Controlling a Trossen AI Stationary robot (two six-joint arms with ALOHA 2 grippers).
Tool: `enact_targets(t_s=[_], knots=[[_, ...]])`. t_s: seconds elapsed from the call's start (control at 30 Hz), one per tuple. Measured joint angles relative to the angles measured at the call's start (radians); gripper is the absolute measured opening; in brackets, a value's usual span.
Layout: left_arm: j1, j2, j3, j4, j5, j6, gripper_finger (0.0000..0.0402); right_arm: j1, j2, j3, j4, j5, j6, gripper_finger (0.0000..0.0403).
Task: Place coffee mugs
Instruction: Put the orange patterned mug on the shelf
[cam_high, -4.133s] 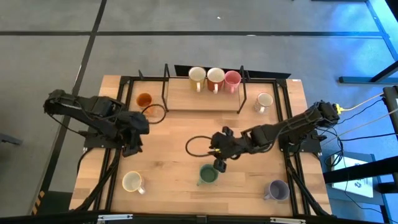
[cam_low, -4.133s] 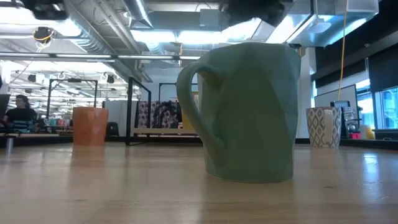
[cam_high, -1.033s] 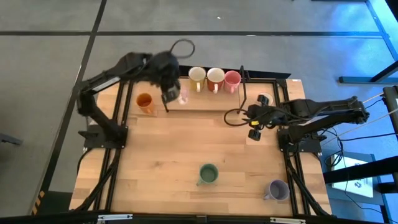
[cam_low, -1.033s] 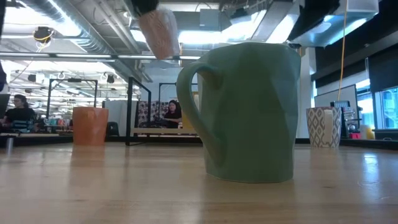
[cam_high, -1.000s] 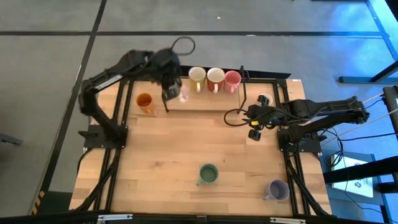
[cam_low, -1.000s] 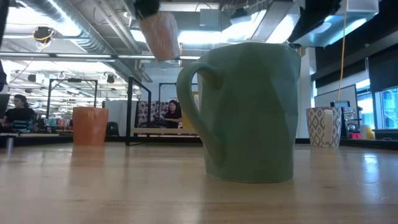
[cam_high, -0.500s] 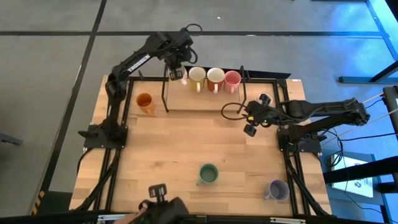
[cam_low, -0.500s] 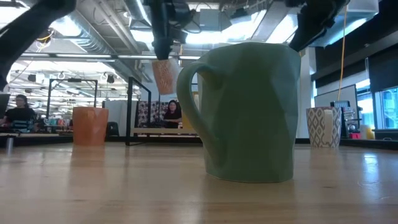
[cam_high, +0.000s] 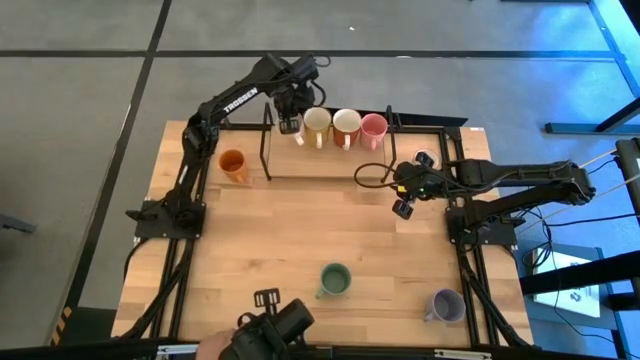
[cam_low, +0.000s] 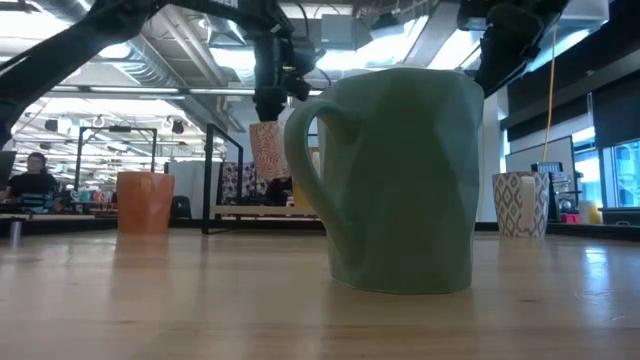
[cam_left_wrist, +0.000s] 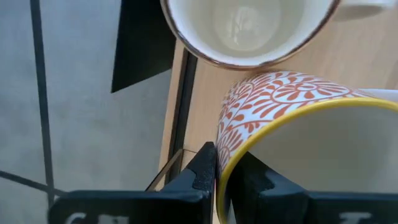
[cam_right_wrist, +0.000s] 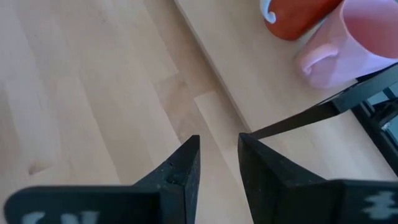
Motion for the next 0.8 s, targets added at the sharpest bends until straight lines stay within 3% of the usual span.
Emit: enact_targets(t_s=[0.33,0.47,0.8], knots=[[0.012,0.077,-0.002,0.007,-0.004,0.174,0.0020,0.001,0.000,0.000,0.023,0.000,-0.035,0.0097],[0.028,0.108,-0.002,0.009,0.057,0.182,0.0020,0.001,0.000,0.000,0.066,-0.035,-0.080,0.0097],[0.034,0.122,-0.003,0.042,0.047,0.269,0.0022,0.001,0.000,0.000,0.094,-0.052,-0.081,0.0097]])
